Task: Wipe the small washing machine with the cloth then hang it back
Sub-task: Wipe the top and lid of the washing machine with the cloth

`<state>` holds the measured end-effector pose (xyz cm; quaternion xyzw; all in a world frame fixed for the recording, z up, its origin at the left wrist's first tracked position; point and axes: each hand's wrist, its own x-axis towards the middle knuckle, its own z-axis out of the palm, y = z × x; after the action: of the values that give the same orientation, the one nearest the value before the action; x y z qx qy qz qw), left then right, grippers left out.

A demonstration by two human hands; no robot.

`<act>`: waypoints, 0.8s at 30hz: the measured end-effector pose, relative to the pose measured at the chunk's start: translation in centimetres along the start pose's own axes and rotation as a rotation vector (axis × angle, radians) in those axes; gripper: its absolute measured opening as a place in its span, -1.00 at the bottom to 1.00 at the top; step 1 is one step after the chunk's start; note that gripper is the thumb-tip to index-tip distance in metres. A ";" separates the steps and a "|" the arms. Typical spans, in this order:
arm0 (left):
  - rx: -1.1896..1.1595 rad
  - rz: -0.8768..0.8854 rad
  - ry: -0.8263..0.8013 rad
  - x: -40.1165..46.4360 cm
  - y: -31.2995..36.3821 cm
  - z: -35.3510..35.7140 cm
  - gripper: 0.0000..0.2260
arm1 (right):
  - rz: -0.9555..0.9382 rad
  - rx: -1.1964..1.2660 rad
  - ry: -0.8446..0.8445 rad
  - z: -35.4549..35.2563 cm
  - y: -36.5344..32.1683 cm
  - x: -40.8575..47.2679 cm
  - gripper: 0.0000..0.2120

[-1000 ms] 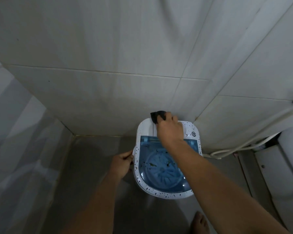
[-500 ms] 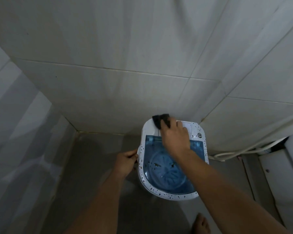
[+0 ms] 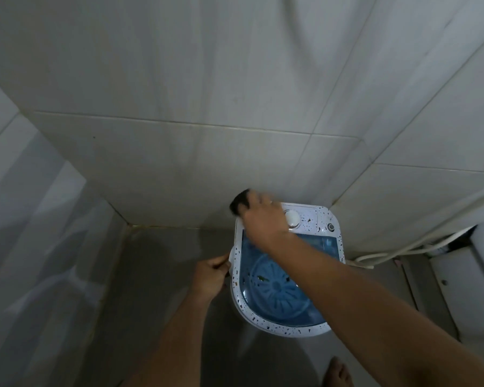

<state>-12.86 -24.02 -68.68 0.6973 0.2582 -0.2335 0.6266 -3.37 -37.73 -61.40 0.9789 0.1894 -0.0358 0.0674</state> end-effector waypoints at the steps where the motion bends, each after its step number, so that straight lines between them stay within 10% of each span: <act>1: 0.002 -0.003 -0.004 0.1 -0.1 -0.1 -0.77 | -0.133 -0.035 -0.013 0.4 -1.2 -1.7 -0.54; 4: -0.010 -0.018 -0.021 0.2 0.0 -0.2 -0.76 | -0.239 -0.036 0.013 1.3 -0.7 -3.3 -0.56; 10: 0.025 -0.012 -0.040 0.0 0.3 -0.3 -0.72 | 0.284 0.159 0.020 0.9 3.5 0.7 -0.58; 17: -0.026 -0.022 -0.021 0.0 0.5 -0.1 -0.73 | -0.296 0.097 0.135 4.4 3.8 -7.6 -0.41; 24: 0.053 -0.007 0.014 -0.6 0.9 0.0 -0.70 | 0.304 0.479 0.226 0.4 10.5 -0.7 -0.67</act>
<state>-12.67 -24.14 -67.61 0.7145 0.2588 -0.2374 0.6051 -0.13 -47.70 -60.47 0.9818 0.0334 0.0401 -0.1825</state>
